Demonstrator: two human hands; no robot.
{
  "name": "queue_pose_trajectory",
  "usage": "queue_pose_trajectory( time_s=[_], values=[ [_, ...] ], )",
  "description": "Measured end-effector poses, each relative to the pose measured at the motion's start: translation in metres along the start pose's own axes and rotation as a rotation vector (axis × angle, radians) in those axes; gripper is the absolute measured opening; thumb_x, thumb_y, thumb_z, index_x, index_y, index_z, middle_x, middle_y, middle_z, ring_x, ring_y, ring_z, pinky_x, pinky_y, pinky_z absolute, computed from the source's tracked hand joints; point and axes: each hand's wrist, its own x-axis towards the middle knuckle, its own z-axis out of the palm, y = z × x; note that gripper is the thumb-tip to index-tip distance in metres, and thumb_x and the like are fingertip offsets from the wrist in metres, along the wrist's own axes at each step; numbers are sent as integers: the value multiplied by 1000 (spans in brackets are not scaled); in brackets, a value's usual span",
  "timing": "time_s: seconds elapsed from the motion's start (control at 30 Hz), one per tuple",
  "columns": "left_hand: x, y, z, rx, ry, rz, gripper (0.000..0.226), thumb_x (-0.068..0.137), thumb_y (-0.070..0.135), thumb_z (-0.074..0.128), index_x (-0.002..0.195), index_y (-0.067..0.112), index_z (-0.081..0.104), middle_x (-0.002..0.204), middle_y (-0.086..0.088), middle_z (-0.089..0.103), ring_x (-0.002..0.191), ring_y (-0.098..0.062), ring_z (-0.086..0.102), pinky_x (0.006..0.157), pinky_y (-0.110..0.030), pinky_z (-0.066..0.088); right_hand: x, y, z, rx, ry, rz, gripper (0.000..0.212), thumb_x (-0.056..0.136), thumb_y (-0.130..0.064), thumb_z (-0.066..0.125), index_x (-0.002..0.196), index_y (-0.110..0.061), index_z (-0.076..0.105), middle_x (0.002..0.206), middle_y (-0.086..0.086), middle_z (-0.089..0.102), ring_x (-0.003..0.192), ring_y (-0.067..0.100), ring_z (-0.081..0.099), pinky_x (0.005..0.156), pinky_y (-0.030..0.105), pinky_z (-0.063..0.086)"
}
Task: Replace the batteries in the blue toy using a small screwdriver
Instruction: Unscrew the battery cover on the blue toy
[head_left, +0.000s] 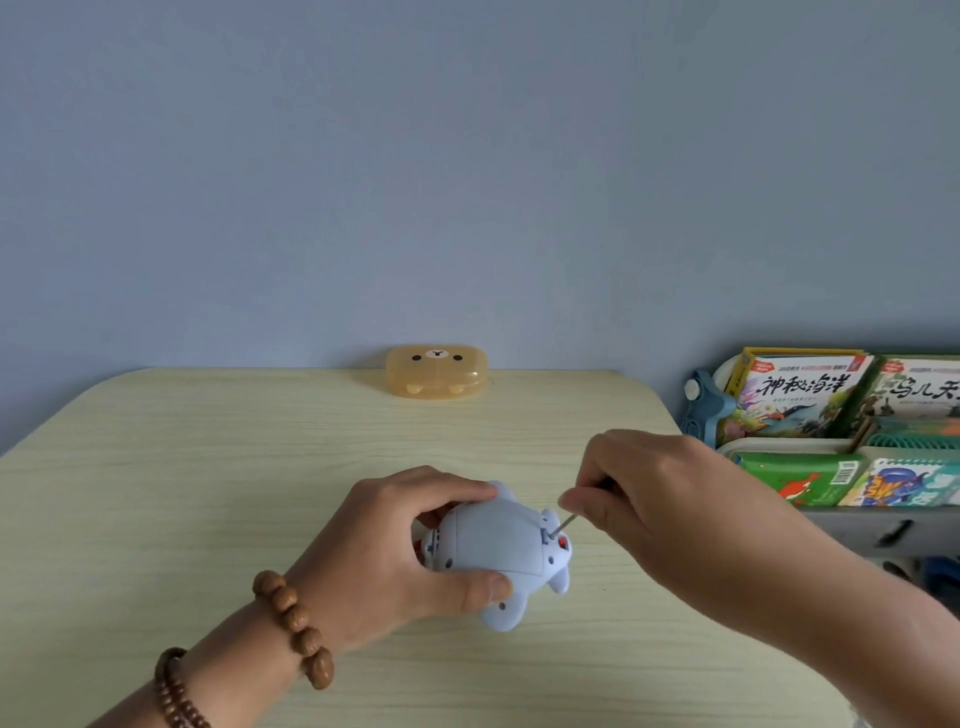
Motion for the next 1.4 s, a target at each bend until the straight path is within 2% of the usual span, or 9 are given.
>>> queue_pose_trajectory(
  time_s=[0.13,0.3,0.57,0.67,0.73,0.93,1.1,1.2,1.4],
  values=[
    [0,2,0,5,-6,-1,59,57,46,94,112,42,71,108,22,69,101,-3,66,79,-12,51,14,-9,-10,-297,-136,-47,39,101,-59,31,95,-27,52,90,-7,60,86,23,61,72,36,47],
    [-1,1,0,4,-4,-6,63,58,47,94,115,39,71,109,23,69,103,-2,66,81,-12,51,17,-10,-23,-162,-298,-37,13,100,-50,43,99,-38,44,92,-17,58,87,12,58,74,30,46],
    [-2,1,1,2,-13,-10,63,58,47,95,116,38,71,111,21,69,104,-6,66,81,-16,53,28,-11,-13,-407,-264,-65,50,98,-66,29,91,-25,57,92,-4,63,83,23,60,69,35,44],
    [-2,0,1,-13,-12,-20,63,57,48,94,115,40,71,111,22,69,102,-5,66,80,-16,54,21,-8,-20,-257,-301,-42,27,96,-60,41,104,-37,53,91,-14,57,82,12,56,68,28,41],
    [-2,-1,1,-22,-16,-32,63,57,49,94,115,39,71,109,22,69,101,-5,67,80,-17,54,20,-9,-23,-233,-306,-40,17,96,-53,48,95,-36,51,84,-13,55,75,8,53,61,25,38],
    [-3,0,2,-29,-22,-33,63,57,48,94,115,38,70,109,23,68,104,-4,66,81,-16,53,26,-9,-17,-363,-236,-57,49,94,-66,44,70,-24,53,71,-4,55,63,11,49,53,26,34],
    [-3,0,2,-26,-25,-24,63,58,47,94,116,38,70,112,22,68,104,-3,66,81,-19,55,17,-9,-21,-231,-265,-74,30,96,-64,38,113,-40,44,95,-19,59,93,14,59,71,30,38],
    [-3,0,2,-31,-19,-31,63,58,47,94,116,39,70,111,22,68,104,-4,66,80,-19,55,16,-10,-25,-234,-275,-75,16,98,-54,45,98,-38,43,86,-15,57,79,10,55,60,22,35],
    [-3,0,3,-26,-20,-18,64,57,49,93,115,38,70,111,21,69,103,-5,66,82,-17,54,23,-8,-12,-368,-215,-70,48,98,-63,35,83,-23,56,75,-3,55,71,18,53,54,28,35]
  ],
)
